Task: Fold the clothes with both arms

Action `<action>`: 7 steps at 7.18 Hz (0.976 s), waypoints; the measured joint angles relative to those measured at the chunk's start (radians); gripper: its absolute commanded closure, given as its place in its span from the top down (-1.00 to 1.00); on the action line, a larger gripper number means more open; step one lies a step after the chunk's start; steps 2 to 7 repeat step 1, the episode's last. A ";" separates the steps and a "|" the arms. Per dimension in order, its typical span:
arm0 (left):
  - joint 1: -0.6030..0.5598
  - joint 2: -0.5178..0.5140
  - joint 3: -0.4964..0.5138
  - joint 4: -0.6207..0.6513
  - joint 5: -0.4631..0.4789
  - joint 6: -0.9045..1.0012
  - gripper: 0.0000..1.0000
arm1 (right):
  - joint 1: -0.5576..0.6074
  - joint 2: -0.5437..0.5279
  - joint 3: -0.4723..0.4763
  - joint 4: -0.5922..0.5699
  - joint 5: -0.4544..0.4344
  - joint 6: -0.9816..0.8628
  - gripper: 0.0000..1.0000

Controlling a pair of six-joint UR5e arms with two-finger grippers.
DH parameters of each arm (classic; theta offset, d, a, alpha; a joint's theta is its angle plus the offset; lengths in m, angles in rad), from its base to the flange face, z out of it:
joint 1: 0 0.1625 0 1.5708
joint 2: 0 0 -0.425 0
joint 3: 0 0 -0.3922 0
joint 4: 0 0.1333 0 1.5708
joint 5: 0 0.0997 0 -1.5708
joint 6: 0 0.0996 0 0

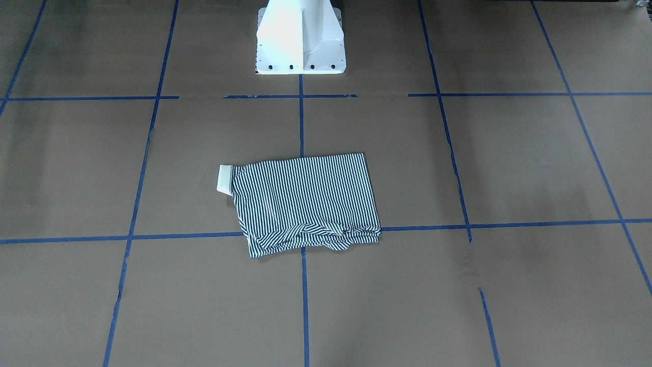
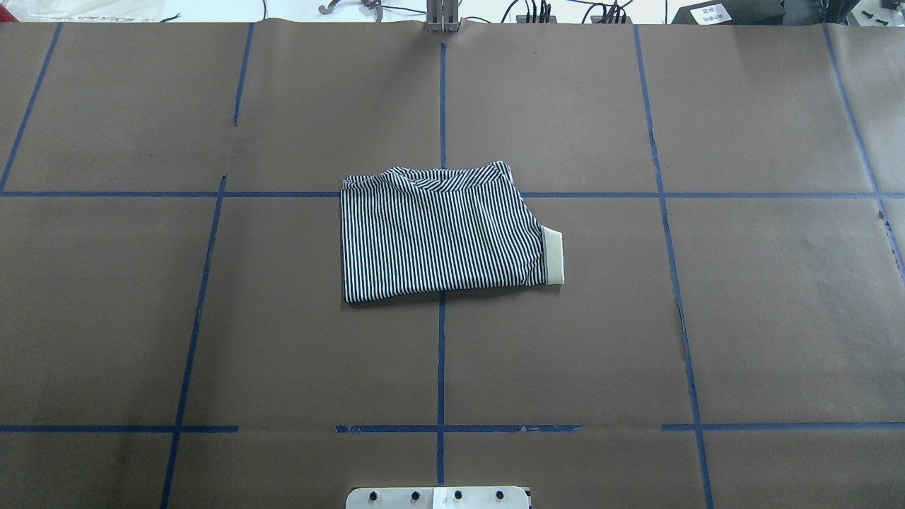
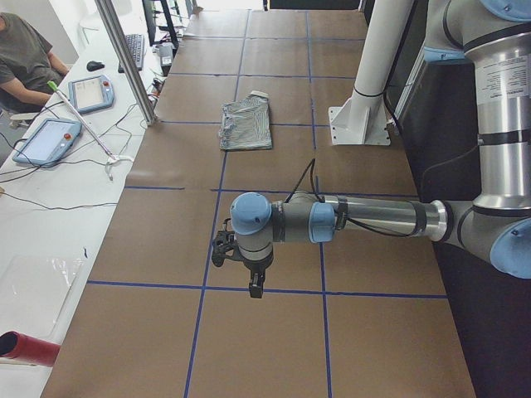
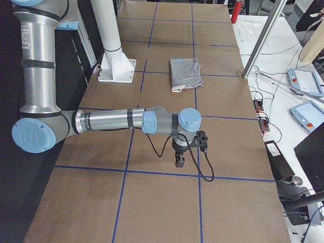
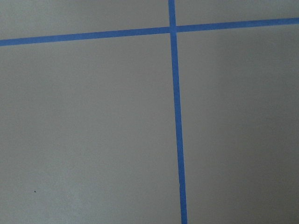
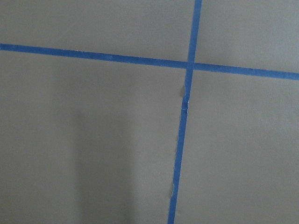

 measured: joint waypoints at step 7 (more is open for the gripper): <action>0.000 -0.002 -0.002 -0.001 0.000 0.000 1.00 | 0.000 -0.002 0.005 0.001 -0.003 -0.002 1.00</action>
